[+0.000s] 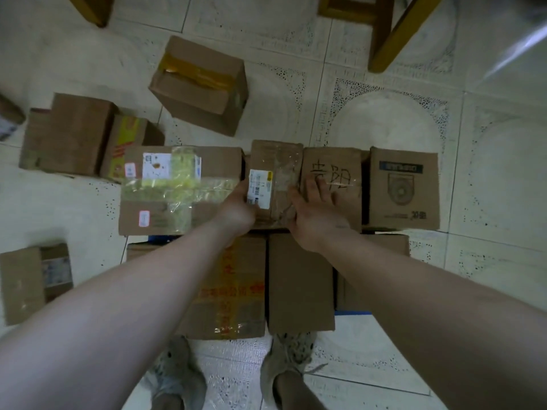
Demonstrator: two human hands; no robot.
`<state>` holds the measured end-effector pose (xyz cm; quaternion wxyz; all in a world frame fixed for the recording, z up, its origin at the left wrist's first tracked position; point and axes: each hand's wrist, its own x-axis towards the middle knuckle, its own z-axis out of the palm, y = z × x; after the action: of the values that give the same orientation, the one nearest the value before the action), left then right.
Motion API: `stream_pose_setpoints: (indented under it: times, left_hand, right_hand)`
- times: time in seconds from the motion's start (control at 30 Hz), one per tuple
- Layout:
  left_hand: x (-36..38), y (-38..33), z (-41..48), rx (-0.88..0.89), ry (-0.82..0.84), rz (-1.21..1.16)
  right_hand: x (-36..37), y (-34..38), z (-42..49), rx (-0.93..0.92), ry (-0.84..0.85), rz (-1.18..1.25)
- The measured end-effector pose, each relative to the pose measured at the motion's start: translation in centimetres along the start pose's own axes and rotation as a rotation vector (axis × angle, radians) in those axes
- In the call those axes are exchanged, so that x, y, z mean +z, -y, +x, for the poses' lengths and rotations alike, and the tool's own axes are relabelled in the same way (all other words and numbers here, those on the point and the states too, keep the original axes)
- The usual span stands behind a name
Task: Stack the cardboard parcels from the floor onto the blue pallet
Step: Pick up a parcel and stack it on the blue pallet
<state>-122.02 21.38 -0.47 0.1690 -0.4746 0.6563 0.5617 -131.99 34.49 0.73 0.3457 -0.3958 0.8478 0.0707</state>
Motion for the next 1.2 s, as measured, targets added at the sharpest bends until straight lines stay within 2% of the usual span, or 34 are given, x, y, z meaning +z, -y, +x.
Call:
stream_pose_setpoints:
  times: [0.1,0.3,0.43,0.63,0.9,1.2]
  left_hand:
    - [-0.8,-0.1,-0.4,-0.007,0.103,0.012]
    - [-6.8,-0.5,-5.3,-0.027,0.019,0.194]
    - [-13.5,-1.3,-12.8,0.023,-0.021,0.327]
    - [-23.9,-2.6,-26.2,0.068,-0.04,0.395]
    - [-33.9,0.8,-38.5,0.007,-0.21,0.314]
    - [-41.0,9.0,-41.8,-0.06,-0.284,0.297]
  right_hand:
    - [-0.5,0.3,0.0,0.023,0.038,-0.004]
    - [-5.4,3.4,-3.9,0.086,0.017,0.04]
    - [-11.1,8.0,-9.8,0.136,-0.021,0.071]
    - [-17.6,17.4,-20.8,0.182,-0.101,0.189]
    - [-21.2,27.2,-28.0,0.05,-0.16,0.226]
    - [-18.6,37.4,-28.8,-0.042,-0.11,0.208]
